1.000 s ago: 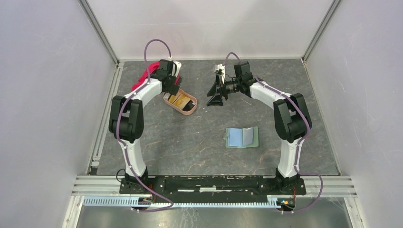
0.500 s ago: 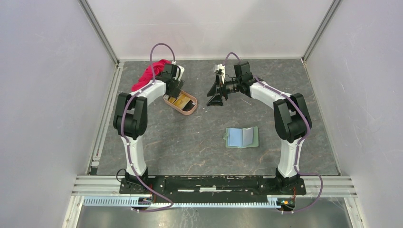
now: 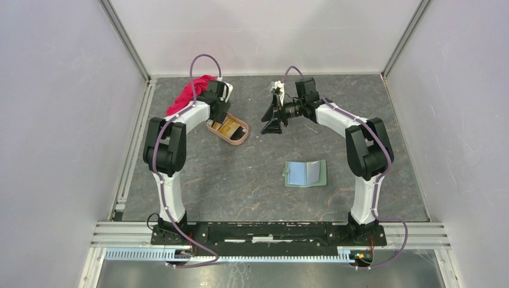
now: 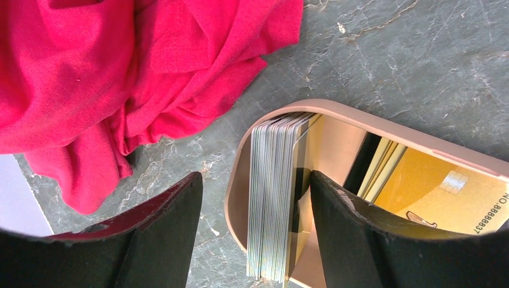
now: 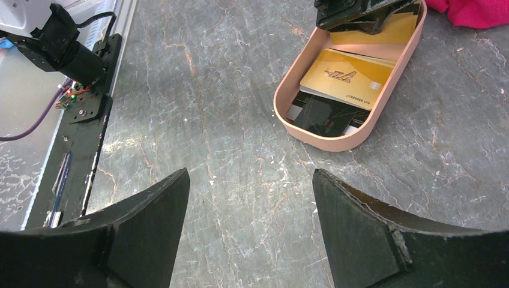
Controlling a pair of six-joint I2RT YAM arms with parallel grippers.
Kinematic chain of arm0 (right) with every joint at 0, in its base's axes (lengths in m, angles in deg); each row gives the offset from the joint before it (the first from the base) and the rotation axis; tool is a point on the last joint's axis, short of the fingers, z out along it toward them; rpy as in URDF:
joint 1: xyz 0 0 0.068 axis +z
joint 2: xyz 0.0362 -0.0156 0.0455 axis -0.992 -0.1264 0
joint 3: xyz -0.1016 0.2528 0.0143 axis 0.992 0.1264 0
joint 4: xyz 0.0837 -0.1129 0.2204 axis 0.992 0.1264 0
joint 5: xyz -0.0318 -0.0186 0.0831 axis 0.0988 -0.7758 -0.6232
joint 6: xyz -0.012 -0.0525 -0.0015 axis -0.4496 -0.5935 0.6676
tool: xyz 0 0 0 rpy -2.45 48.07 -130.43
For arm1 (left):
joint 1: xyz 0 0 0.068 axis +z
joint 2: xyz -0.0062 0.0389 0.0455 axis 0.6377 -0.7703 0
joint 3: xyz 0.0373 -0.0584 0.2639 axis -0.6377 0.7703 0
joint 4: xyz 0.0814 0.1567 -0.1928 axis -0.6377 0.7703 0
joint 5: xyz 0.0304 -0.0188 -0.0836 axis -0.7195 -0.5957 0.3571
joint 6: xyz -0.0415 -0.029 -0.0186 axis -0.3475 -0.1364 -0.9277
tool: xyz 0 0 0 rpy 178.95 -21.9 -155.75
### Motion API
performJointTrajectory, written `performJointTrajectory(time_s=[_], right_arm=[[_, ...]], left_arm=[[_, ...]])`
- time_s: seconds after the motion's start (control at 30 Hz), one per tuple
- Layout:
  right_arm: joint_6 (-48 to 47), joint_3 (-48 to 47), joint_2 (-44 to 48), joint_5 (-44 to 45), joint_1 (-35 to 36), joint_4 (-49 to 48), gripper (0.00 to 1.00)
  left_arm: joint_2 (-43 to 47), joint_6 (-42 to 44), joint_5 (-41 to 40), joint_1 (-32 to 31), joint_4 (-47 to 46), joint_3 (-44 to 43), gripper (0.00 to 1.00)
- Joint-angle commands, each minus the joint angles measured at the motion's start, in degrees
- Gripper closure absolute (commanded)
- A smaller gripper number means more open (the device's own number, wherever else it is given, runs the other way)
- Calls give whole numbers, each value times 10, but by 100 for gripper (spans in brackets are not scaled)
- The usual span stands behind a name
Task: Put the credit cards into the card holder
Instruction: Pick up the credit card from the storage box.
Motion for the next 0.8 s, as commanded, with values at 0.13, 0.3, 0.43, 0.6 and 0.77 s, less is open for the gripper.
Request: performJointTrajectory(time_s=[0.13, 0.3, 0.43, 0.6, 0.77], right_arm=[[-2, -1, 10, -13, -1, -8, 18], [-2, 0, 9, -13, -2, -8, 18], [-2, 0, 9, -13, -1, -7, 18], [-2, 0, 9, -14, -2, -7, 18], [-2, 0, 9, -14, -1, -7, 18]], left_arm=[[47, 11, -14, 2, 1, -13, 28], [54, 10, -15, 2, 6, -15, 32], [62, 7, -14, 3, 8, -15, 34], [69, 5, -10, 2, 11, -15, 37], [70, 0, 0, 2, 15, -15, 49]])
